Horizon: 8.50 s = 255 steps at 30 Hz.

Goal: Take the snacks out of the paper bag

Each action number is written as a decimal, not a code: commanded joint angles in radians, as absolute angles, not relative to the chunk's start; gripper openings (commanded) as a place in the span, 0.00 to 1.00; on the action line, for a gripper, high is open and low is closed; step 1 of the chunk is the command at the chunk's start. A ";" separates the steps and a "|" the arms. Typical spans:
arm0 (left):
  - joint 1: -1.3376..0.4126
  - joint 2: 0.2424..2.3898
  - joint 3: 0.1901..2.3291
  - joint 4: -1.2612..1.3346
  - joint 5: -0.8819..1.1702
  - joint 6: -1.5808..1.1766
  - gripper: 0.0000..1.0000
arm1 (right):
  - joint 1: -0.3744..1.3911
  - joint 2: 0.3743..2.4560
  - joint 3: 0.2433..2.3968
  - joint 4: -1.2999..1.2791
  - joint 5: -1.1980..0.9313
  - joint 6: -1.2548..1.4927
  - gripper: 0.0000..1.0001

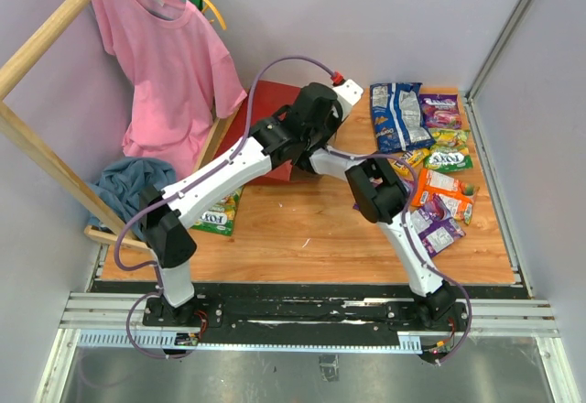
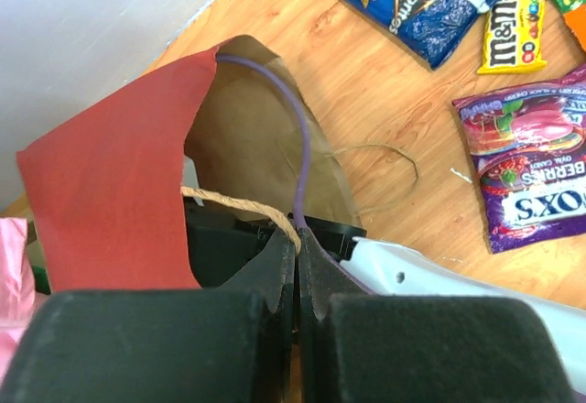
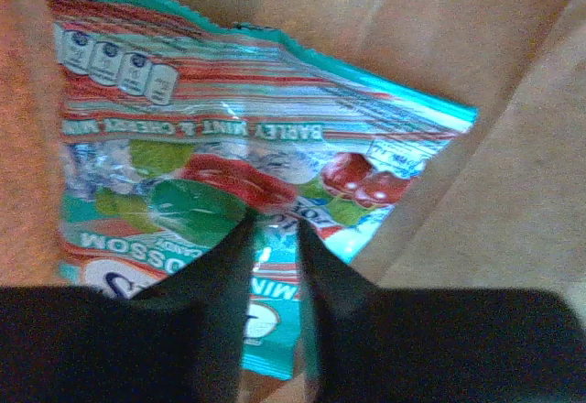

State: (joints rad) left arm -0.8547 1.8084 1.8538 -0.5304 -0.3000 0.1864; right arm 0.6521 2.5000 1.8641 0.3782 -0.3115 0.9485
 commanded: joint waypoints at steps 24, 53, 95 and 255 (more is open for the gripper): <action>-0.730 1.633 1.652 -0.416 -0.468 0.049 0.01 | 0.653 1.941 1.202 0.613 -0.192 0.750 0.01; -0.870 1.695 1.468 -0.013 -0.074 0.466 0.01 | 0.796 2.181 0.980 1.318 0.245 0.808 0.63; -0.644 1.546 1.383 -0.027 0.365 0.475 0.00 | 0.563 2.318 1.211 1.176 -0.042 0.595 0.99; -0.603 1.526 1.301 0.047 0.148 0.197 0.01 | 0.944 1.535 0.575 0.796 0.326 1.160 0.99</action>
